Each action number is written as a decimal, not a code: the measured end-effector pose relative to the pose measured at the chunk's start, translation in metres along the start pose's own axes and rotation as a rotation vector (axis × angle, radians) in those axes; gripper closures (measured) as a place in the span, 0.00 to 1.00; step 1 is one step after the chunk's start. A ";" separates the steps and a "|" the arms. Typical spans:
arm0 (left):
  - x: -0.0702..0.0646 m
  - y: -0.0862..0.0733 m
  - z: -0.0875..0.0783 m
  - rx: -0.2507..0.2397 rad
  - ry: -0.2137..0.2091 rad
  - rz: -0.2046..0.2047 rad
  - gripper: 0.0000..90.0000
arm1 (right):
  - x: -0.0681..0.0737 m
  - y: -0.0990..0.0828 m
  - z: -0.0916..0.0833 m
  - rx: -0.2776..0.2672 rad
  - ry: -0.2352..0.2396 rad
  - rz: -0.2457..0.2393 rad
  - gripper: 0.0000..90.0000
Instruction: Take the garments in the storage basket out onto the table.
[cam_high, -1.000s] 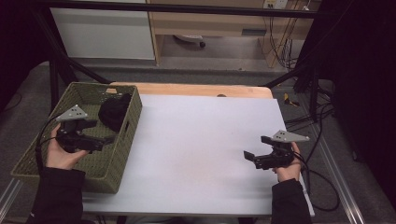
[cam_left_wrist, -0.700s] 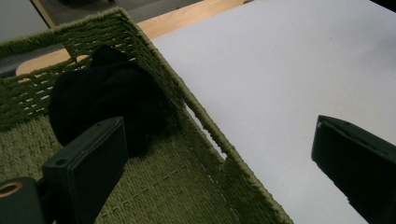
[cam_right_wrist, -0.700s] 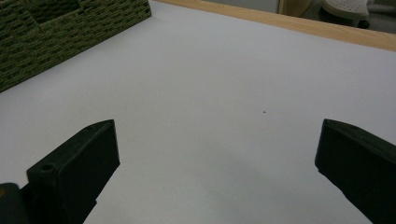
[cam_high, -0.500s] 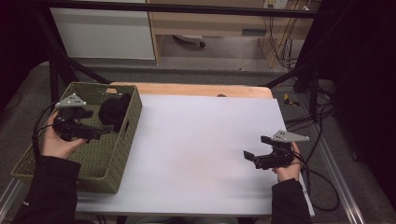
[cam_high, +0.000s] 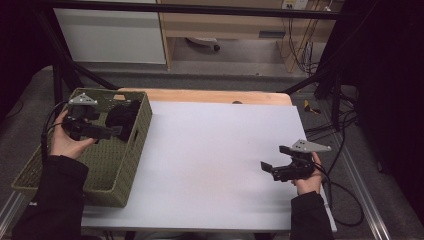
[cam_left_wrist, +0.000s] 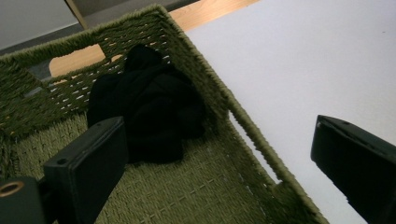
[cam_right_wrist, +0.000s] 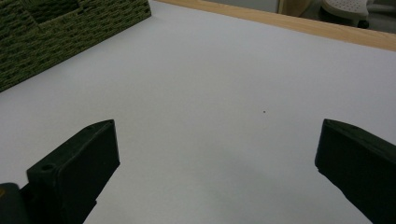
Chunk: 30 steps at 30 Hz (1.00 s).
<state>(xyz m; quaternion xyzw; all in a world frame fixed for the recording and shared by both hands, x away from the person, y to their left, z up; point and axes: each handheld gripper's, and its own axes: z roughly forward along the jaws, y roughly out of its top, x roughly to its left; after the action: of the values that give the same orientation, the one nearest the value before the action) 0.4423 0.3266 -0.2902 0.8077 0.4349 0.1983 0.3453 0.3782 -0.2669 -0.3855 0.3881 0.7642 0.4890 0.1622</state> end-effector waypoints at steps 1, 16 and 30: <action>0.002 0.001 0.003 0.009 0.008 0.002 0.04 | 0.000 0.000 0.000 0.001 0.000 -0.001 0.00; 0.023 0.005 0.032 0.040 0.050 -0.033 0.06 | 0.001 0.000 0.001 0.005 -0.009 -0.001 0.00; 0.043 0.001 0.060 0.078 0.082 -0.067 0.07 | 0.001 -0.001 0.002 0.008 -0.009 0.001 0.00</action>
<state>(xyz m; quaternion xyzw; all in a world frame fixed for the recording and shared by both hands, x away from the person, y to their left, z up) 0.5034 0.3391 -0.3298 0.7967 0.4830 0.2024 0.3017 0.3787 -0.2651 -0.3870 0.3914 0.7652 0.4843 0.1635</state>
